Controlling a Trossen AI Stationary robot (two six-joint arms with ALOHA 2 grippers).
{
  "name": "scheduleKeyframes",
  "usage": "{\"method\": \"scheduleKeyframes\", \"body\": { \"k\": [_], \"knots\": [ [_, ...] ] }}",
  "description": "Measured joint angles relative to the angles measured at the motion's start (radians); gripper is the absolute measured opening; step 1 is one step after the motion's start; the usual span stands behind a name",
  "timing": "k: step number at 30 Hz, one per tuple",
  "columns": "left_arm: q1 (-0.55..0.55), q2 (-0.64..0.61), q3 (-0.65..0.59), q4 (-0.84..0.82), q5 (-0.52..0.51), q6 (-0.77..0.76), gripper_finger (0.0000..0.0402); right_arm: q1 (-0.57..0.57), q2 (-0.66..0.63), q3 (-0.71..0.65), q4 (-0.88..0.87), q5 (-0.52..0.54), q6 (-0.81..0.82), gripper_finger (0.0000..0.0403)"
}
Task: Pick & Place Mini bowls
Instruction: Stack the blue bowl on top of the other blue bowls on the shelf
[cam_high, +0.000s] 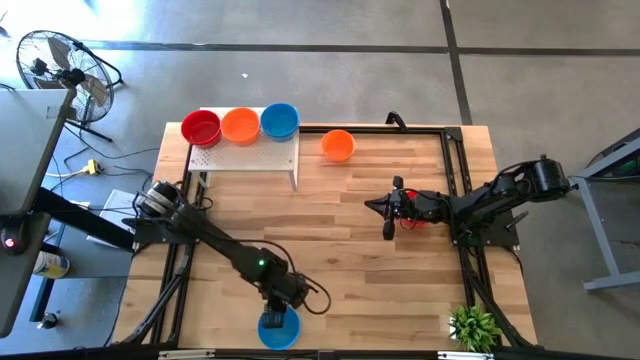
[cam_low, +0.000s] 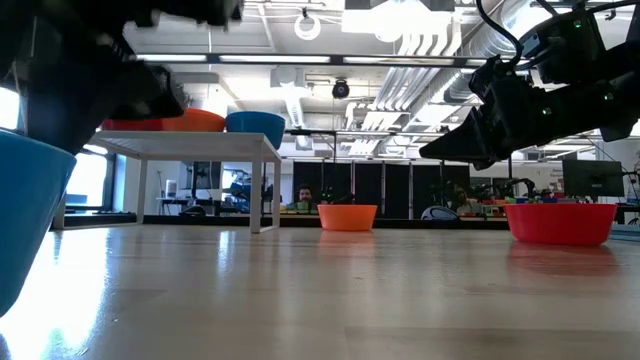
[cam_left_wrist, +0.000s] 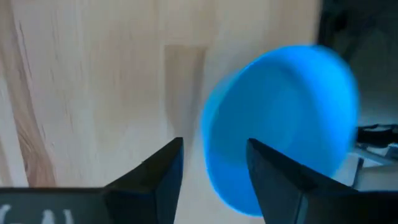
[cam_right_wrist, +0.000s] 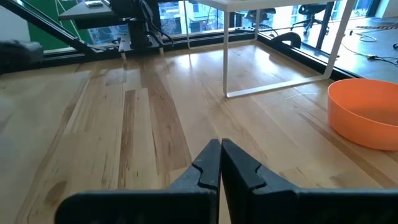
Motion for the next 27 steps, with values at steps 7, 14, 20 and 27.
{"method": "scheduleKeyframes", "body": {
  "k": [7, 14, 20, 27],
  "knots": [
    [-0.003, 0.037, -0.002, -0.005, -0.012, 0.0, 0.0115, 0.0, 0.0, 0.0, 0.0, 0.0, 0.0, 0.0001],
    [-0.003, 0.035, -0.001, -0.009, -0.07, 0.032, 0.0018, 0.0, 0.0, 0.0, -0.002, 0.0, 0.0, 0.0001],
    [0.024, 0.008, -0.002, -0.091, -0.117, 0.064, 0.0005, 0.0, 0.0, 0.0, -0.006, 0.0, 0.007, 0.0002],
    [0.114, -0.139, -0.002, -0.255, -0.273, 0.085, 0.0003, 0.0, 0.0, 0.0, -0.016, 0.0, 0.015, 0.0002]
  ]
}}
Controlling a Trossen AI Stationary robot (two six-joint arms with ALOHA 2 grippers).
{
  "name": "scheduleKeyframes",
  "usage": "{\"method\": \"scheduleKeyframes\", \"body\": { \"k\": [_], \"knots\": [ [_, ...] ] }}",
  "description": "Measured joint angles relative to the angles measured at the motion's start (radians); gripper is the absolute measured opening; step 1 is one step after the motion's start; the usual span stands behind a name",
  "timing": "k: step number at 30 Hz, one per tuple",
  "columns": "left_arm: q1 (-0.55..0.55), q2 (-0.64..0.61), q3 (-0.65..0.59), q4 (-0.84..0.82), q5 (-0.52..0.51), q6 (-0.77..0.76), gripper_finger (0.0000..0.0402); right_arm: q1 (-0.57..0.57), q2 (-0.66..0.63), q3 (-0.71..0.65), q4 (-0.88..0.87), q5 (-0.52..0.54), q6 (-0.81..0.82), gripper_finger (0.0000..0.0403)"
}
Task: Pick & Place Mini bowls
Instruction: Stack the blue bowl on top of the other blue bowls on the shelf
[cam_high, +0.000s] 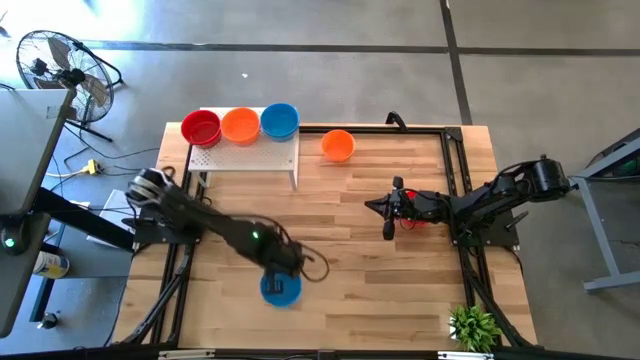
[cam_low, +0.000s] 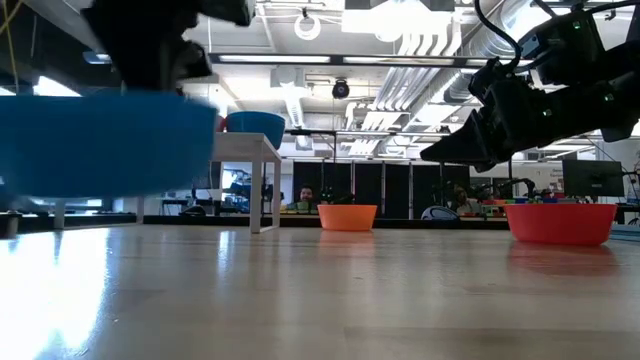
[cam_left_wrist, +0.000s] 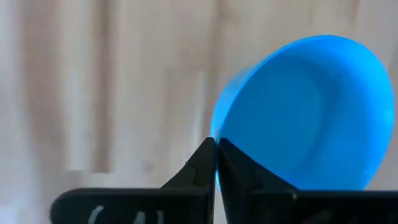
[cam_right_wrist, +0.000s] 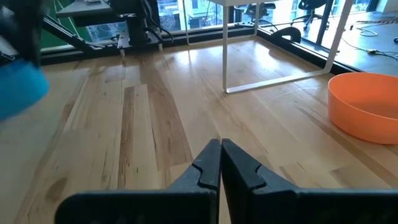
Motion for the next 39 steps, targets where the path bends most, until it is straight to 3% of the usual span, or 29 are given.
{"method": "scheduleKeyframes", "body": {
  "k": [5, 12, 19, 25, 39],
  "knots": [
    [0.067, -0.112, -0.067, -0.018, -0.105, -0.021, 0.0002, 0.0, 0.0, 0.0, -0.003, 0.0, 0.0, 0.0001],
    [0.101, -0.274, -0.374, 0.222, -0.114, -0.142, 0.0001, 0.0, 0.0, 0.0, -0.008, 0.0, 0.0, 0.0001],
    [0.126, -0.387, -0.55, 0.236, -0.161, -0.308, 0.0, 0.0, 0.0, 0.0, -0.01, 0.008, -0.002, 0.0001],
    [0.215, -0.464, -0.584, 0.24, -0.232, -0.386, 0.0, 0.0, 0.0, 0.0, -0.011, 0.008, -0.003, 0.0001],
    [0.361, -0.463, -0.582, 0.151, -0.265, -0.444, 0.0001, 0.0, 0.0, 0.0, -0.015, 0.008, -0.001, 0.0002]
  ]
}}
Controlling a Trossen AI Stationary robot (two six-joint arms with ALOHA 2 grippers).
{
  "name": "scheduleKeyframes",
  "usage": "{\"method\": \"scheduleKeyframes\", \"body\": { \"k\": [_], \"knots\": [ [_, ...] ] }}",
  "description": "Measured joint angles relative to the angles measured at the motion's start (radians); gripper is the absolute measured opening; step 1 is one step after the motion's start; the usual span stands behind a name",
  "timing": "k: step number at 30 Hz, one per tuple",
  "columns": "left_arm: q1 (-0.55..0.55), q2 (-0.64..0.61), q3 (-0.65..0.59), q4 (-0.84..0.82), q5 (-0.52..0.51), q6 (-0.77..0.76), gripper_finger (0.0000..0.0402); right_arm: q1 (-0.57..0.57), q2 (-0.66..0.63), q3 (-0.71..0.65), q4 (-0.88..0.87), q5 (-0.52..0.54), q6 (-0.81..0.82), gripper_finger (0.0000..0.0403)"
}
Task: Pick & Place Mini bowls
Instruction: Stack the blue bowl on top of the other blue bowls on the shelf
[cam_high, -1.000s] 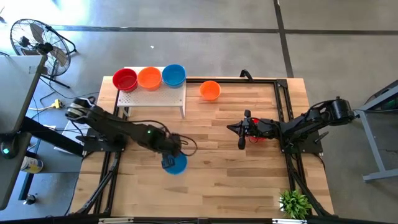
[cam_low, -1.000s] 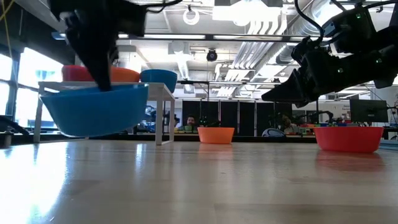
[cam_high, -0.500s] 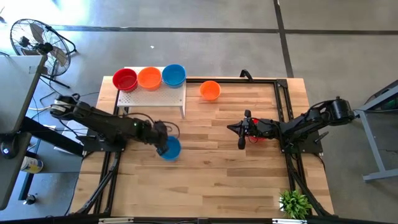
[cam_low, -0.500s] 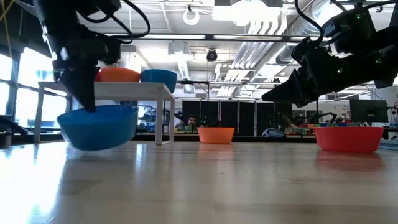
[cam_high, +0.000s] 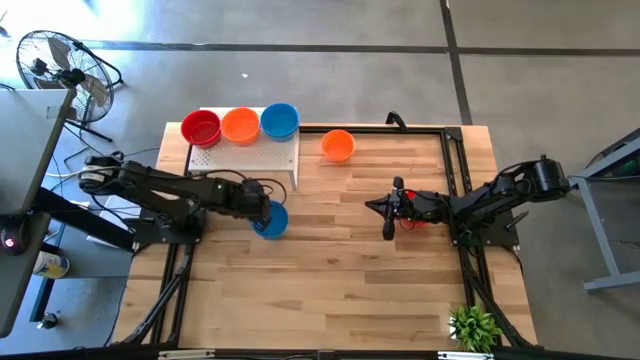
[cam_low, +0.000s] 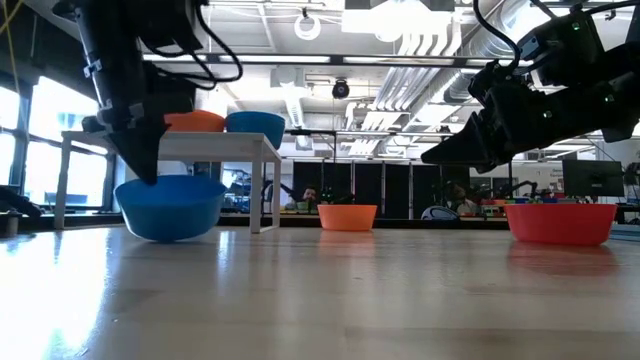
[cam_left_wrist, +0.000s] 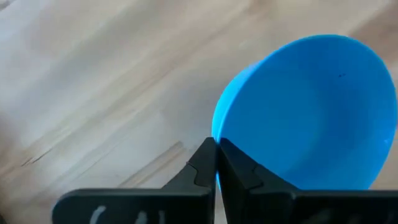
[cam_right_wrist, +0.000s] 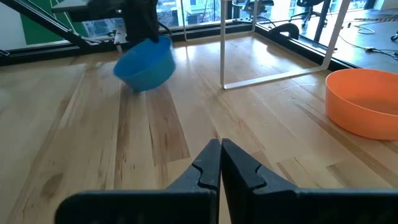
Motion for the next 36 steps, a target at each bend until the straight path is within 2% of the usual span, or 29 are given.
{"method": "scheduleKeyframes", "body": {
  "k": [4, 11, 15, 20, 27, 31, 36],
  "knots": [
    [0.033, 0.0, 0.0, -0.029, 0.018, -0.003, 0.0015, 0.0, 0.0, 0.0, 0.0, 0.0, 0.0, 0.0001],
    [0.033, 0.0, 0.004, -0.039, 0.031, 0.096, 0.0101, 0.0, 0.0, 0.0, 0.0, 0.0, 0.0, 0.0001],
    [0.032, -0.008, 0.058, -0.091, 0.03, 0.154, 0.0135, 0.0, 0.0, 0.0, 0.0, 0.0, 0.0, 0.0002],
    [-0.003, -0.008, 0.136, -0.107, 0.026, 0.294, 0.0142, 0.0, 0.0, 0.0, 0.0, 0.0, 0.0, 0.0001],
    [-0.179, 0.029, 0.151, -0.068, 0.083, 0.5, 0.0143, 0.0, 0.0, 0.0, -0.003, 0.0, 0.0, 0.0001],
    [-0.265, 0.08, 0.15, -0.057, 0.083, 0.512, 0.0143, 0.0, 0.0, 0.0, -0.003, 0.0, 0.0, 0.0002],
    [-0.319, 0.177, 0.15, -0.028, 0.077, 0.505, 0.0143, 0.0, 0.0, 0.0, -0.003, 0.0, 0.0, 0.0002]
  ]
}}
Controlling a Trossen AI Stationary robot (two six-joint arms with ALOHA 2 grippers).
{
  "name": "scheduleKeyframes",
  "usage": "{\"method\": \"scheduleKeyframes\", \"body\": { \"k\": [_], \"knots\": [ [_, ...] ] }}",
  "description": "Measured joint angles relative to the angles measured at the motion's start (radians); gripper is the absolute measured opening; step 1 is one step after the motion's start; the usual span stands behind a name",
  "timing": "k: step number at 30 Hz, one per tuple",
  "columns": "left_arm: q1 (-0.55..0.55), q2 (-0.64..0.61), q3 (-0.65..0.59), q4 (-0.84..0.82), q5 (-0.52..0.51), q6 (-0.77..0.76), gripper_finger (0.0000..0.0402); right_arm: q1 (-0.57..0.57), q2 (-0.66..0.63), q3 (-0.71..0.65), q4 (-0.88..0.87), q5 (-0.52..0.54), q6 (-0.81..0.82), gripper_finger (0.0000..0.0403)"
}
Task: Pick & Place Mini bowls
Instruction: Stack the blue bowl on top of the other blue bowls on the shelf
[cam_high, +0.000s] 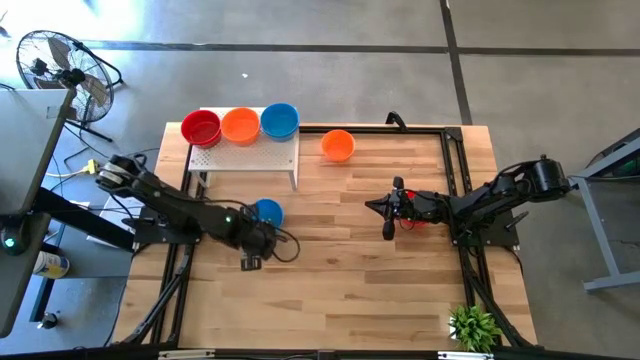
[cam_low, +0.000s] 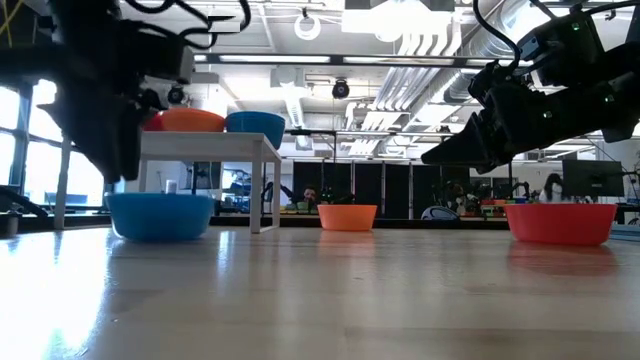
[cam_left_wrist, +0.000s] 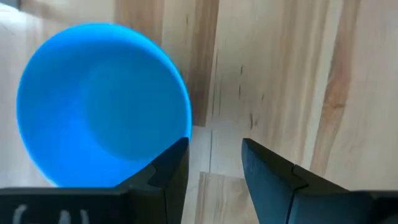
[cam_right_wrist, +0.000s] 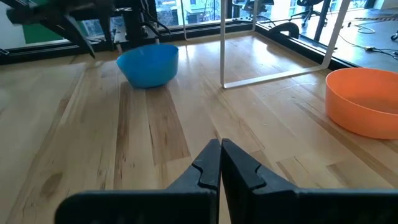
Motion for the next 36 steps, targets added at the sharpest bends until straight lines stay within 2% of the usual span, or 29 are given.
{"method": "scheduleKeyframes", "body": {
  "k": [7, 26, 33, 36],
  "knots": [
    [-0.002, 0.098, 0.0, 0.01, -0.03, -0.041, 0.0143, 0.0, 0.0, 0.0, 0.0, 0.0, 0.0, 0.0001],
    [0.012, 0.099, 0.026, -0.054, -0.197, -0.002, 0.0143, 0.0, 0.0, 0.0, 0.0, 0.0, 0.0, 0.0001],
    [0.09, 0.098, -0.087, 0.062, -0.11, 0.019, 0.0141, 0.0, 0.0, 0.0, 0.0, 0.0, 0.0, 0.0002],
    [0.108, 0.099, -0.103, 0.081, -0.093, 0.024, 0.0122, 0.0, 0.0, 0.0, 0.0, 0.0, 0.0, 0.0001]
  ]
}}
